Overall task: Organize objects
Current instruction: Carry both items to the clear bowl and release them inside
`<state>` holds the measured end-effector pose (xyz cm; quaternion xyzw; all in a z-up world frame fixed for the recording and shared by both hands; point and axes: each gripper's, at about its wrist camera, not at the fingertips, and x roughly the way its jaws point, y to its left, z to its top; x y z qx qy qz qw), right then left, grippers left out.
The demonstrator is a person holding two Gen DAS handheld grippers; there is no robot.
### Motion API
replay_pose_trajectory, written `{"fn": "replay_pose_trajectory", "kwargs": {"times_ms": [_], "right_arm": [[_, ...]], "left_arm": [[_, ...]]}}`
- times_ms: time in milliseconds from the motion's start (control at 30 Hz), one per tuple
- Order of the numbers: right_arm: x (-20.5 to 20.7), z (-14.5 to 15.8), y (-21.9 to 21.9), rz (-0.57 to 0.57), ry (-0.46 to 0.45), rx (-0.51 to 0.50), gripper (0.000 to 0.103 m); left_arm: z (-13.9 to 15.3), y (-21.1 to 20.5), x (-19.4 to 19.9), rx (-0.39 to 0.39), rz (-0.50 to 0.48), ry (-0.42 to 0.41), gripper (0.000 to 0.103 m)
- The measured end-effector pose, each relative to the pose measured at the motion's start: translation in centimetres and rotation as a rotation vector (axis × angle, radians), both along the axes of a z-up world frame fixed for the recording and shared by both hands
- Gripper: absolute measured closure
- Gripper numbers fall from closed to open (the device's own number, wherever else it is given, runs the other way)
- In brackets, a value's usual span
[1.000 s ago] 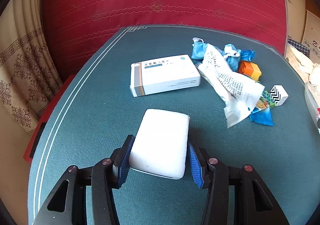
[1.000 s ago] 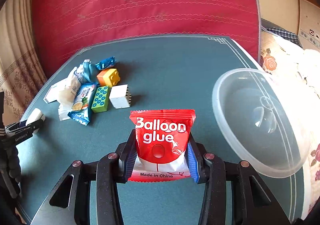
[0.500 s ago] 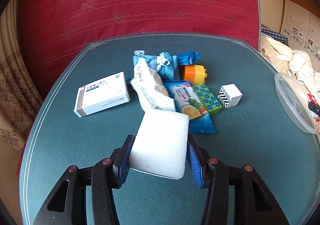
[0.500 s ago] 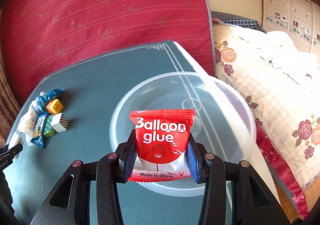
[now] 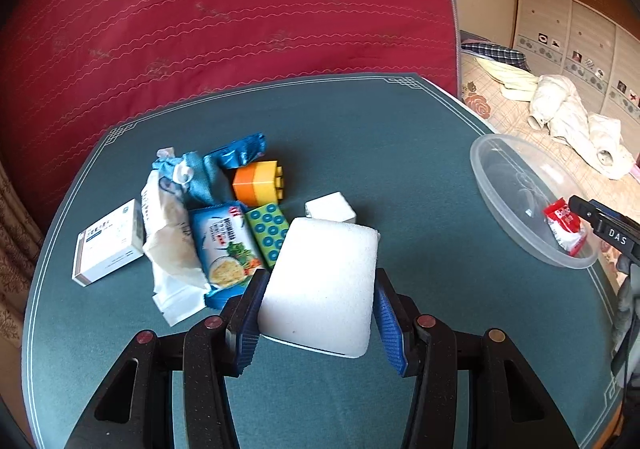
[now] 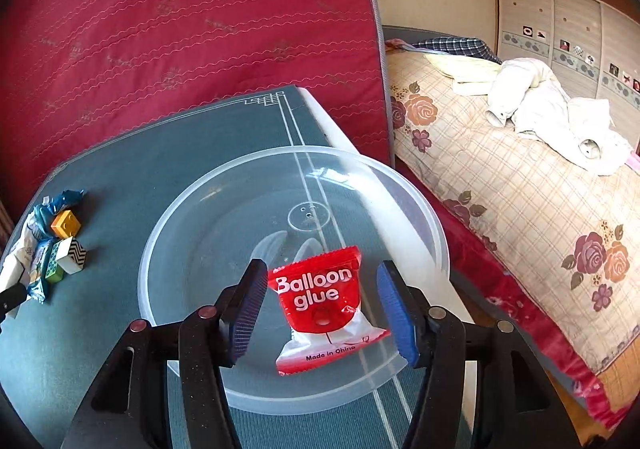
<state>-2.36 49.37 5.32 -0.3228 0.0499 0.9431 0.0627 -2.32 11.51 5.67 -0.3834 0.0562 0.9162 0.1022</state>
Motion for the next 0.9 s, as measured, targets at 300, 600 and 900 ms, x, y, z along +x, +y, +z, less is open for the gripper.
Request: {"fn": "replay_pose_trajectory", "kwargs": {"times_ms": [300,600,900], "right_arm": [[1.0,1.4,0.9,-0.041,0.083,0.012,0.041],[1.0,1.7,2.3,-0.071,0.092,-0.02,0.04],[1.3,2.1,3.3,-0.109,0.111,-0.044,0.039]], "left_arm": [[0.7,6.6,-1.3,0.033,-0.134,0.004,0.05],[0.5,13.7,-2.1,0.053,-0.293,-0.009,0.05],[-0.1,18.7,-2.7,0.096,-0.4,-0.023,0.048]]}}
